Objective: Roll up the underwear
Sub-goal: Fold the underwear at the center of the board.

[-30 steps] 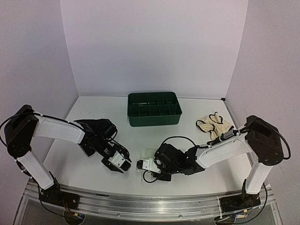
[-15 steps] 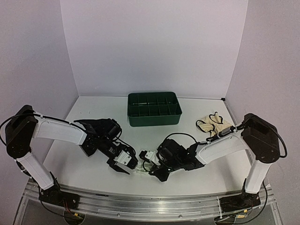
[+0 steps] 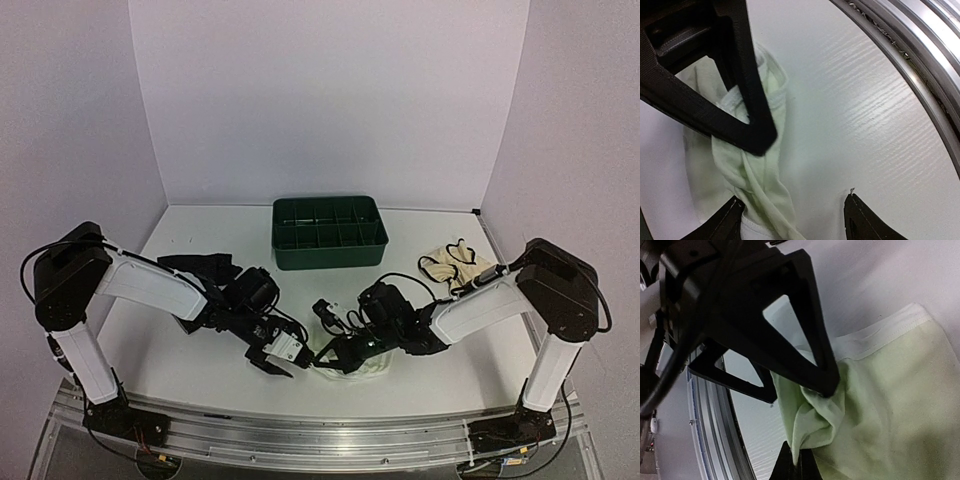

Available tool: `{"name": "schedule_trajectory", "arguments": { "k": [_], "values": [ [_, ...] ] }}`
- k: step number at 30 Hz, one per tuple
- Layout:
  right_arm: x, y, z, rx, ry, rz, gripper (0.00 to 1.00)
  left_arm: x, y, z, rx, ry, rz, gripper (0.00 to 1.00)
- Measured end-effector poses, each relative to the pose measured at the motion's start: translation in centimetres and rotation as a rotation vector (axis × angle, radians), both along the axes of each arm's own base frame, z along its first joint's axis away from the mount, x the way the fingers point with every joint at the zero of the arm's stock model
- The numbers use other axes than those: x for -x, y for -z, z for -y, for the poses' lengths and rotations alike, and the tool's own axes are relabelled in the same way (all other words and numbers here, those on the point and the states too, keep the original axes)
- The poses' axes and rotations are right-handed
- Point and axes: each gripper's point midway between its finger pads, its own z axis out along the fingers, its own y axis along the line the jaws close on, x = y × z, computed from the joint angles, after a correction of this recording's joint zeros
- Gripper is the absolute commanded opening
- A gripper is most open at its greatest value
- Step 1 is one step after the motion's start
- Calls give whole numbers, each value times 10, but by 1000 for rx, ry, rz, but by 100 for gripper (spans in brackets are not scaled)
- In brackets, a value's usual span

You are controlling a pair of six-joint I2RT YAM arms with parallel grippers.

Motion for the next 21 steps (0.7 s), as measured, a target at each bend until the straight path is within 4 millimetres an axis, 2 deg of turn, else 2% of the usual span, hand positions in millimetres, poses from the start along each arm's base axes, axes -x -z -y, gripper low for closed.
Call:
{"name": "schedule_trajectory", "arguments": {
  "k": [1, 2, 7, 10, 12, 14, 18, 21],
  "values": [
    [0, -2, -1, -9, -1, -7, 0, -2, 0, 3, 2, -10, 7, 64],
    [1, -3, -2, -17, -2, -12, 0, -5, -2, 6, 6, -21, 17, 57],
    [3, -5, -2, -35, -1, -36, 0, -19, -3, 11, 10, -77, 52, 16],
    [2, -4, 0, -36, 3, -46, 0, -21, -3, 10, 3, -91, 59, 2],
    [0, -4, 1, -38, 6, -48, 0, -22, -4, 11, 3, -103, 53, 0],
    [0, -4, 1, -39, 8, -49, 5, -23, -5, 11, 2, -105, 49, 0],
    [-1, -4, 2, -40, 15, -56, 27, -19, -7, 10, -21, -112, 8, 0],
    [-4, -7, 3, -44, 30, -71, 35, -15, -10, 9, -42, -122, -41, 0]
  ]
}}
